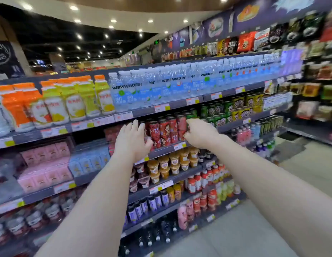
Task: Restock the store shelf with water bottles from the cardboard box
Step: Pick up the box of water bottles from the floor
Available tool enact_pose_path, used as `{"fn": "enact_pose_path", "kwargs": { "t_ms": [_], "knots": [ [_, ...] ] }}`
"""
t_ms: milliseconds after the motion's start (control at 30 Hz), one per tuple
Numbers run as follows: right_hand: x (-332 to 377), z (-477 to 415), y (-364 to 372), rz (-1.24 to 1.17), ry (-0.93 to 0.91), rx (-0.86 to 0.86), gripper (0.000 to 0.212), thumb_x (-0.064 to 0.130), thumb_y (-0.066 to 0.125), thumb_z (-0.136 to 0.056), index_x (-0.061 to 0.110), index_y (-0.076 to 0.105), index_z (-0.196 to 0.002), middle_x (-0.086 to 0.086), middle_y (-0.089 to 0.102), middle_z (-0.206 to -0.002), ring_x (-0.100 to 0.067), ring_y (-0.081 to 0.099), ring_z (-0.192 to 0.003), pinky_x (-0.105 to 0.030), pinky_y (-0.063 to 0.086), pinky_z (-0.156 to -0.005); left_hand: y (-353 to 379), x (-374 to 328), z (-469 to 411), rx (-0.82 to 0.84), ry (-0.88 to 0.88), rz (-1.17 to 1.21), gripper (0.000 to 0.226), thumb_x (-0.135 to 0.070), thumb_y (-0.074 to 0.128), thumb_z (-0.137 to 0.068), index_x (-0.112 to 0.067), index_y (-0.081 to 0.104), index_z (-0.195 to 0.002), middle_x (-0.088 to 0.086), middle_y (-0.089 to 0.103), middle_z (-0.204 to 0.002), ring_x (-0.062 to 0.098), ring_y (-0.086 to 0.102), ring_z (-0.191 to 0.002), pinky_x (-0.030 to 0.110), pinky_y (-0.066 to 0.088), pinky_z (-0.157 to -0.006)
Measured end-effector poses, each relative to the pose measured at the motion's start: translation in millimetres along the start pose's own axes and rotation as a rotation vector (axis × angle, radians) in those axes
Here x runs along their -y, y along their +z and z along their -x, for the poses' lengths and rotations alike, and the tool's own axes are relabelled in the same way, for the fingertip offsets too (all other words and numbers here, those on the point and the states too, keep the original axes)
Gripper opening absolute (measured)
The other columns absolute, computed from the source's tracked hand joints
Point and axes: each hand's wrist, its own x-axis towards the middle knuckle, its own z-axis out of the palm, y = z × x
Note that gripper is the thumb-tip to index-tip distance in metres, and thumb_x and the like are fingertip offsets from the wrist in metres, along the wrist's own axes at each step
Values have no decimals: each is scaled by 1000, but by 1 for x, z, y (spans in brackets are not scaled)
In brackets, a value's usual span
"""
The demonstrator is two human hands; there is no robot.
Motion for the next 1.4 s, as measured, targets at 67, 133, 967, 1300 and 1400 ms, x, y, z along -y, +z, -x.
{"fn": "enact_pose_path", "kwargs": {
  "t_ms": [67, 133, 967, 1300, 1400],
  "knots": [
    [-25, 10, 4, 43, 26, 35, 50, 31, 49, -103, 16, 42, -150, -10, 51, -148, -33, 62, -114, -42, 56, -86, 13, -27, -5, 44, 32, 12, 76, -53, 27, -97, -9, 38, -159, 20, 36, -165, 36, 43, -145, 49, 33, -120],
    [-59, 23, 10, 54, 77, 74, 46, 29, 48, -103, 16, 45, -147, -12, 51, -147, -31, 66, -100, -42, 59, -79, 29, -62, -8, 93, 84, 42, 76, -53, 30, -101, -11, 31, -163, 19, 29, -170, 36, 37, -151, 48, 31, -124],
    [-633, 96, -15, -150, 652, 90, 51, 26, 48, -101, 7, 44, -149, -19, 50, -150, -37, 50, -136, -42, 45, -109, 83, -670, -190, 283, 620, 208, 62, -51, 39, -105, -13, 46, -153, 13, 54, -151, 35, 54, -136, 46, 46, -110],
    [-847, -11, 11, -163, 734, 95, 65, 21, 53, -97, 11, 30, -158, -18, 48, -151, -38, 48, -137, -42, 43, -110, 179, -873, -354, 320, 702, 177, 60, -54, 35, -106, -15, 45, -150, 14, 55, -149, 35, 55, -134, 45, 45, -108],
    [-904, -46, 16, -169, 734, 154, 71, 18, 54, -98, 13, 23, -162, -18, 44, -154, -36, 44, -140, -37, 39, -109, 197, -930, -407, 350, 727, 155, 57, -55, 35, -105, -16, 48, -146, 14, 55, -144, 37, 56, -130, 45, 46, -99]
  ]
}}
